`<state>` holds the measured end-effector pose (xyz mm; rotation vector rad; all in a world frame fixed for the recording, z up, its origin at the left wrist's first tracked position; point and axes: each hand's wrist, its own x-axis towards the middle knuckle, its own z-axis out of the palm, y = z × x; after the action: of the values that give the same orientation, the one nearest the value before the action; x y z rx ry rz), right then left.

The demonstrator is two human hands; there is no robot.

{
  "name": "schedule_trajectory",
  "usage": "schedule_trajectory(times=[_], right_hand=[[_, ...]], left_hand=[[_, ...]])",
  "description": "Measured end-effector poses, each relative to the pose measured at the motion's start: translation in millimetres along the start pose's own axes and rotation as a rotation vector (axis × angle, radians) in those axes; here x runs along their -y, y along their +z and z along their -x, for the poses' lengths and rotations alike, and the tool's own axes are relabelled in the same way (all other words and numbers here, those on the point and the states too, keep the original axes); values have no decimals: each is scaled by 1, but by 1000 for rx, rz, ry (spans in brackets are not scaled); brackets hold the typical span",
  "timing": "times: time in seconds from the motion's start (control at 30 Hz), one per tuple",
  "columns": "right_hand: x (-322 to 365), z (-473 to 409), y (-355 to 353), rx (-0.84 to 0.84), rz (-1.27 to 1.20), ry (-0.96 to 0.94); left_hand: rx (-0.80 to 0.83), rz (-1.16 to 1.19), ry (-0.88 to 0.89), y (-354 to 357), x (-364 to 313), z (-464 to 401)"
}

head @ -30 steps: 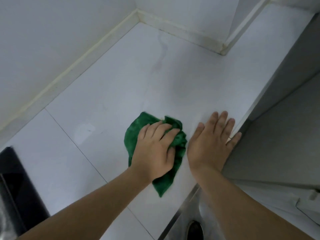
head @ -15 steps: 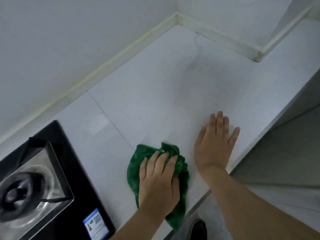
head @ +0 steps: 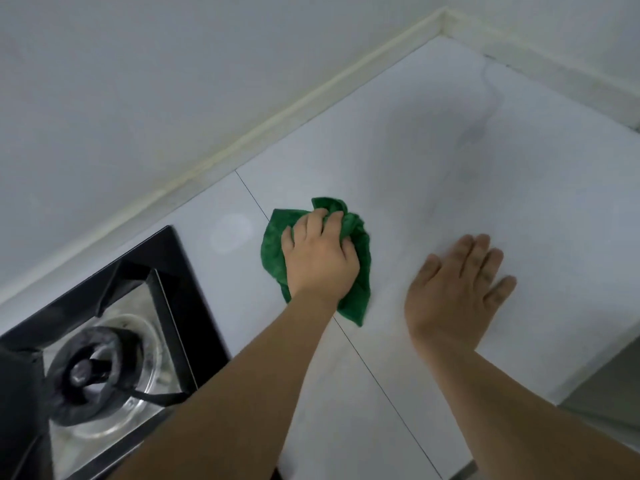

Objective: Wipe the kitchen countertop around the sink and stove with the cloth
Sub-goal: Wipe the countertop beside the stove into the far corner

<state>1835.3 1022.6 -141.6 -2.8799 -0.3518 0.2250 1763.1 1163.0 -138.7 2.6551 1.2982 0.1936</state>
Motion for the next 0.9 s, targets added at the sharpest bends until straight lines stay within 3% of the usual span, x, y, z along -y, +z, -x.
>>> schedule_trajectory(times=[0.1, 0.23, 0.47, 0.57, 0.73, 0.8, 0.9], right_hand=[[3, 1, -5, 30, 2, 1], [3, 1, -4, 33, -7, 11], [3, -1, -1, 13, 12, 11], [3, -2, -1, 24, 10, 8], [2, 1, -6, 48, -7, 7], [3, 2, -6, 49, -6, 6], [3, 1, -2, 37, -7, 11]], left_hand=[[-61, 1, -39, -1, -14, 40], [-47, 58, 103, -2, -7, 67], [-58, -30, -268, -9, 36, -108], [-90, -30, -345, -4, 22, -109], [-145, 22, -96, 8, -16, 25], [-112, 47, -9, 3, -3, 17], [-94, -28, -52, -6, 23, -62]])
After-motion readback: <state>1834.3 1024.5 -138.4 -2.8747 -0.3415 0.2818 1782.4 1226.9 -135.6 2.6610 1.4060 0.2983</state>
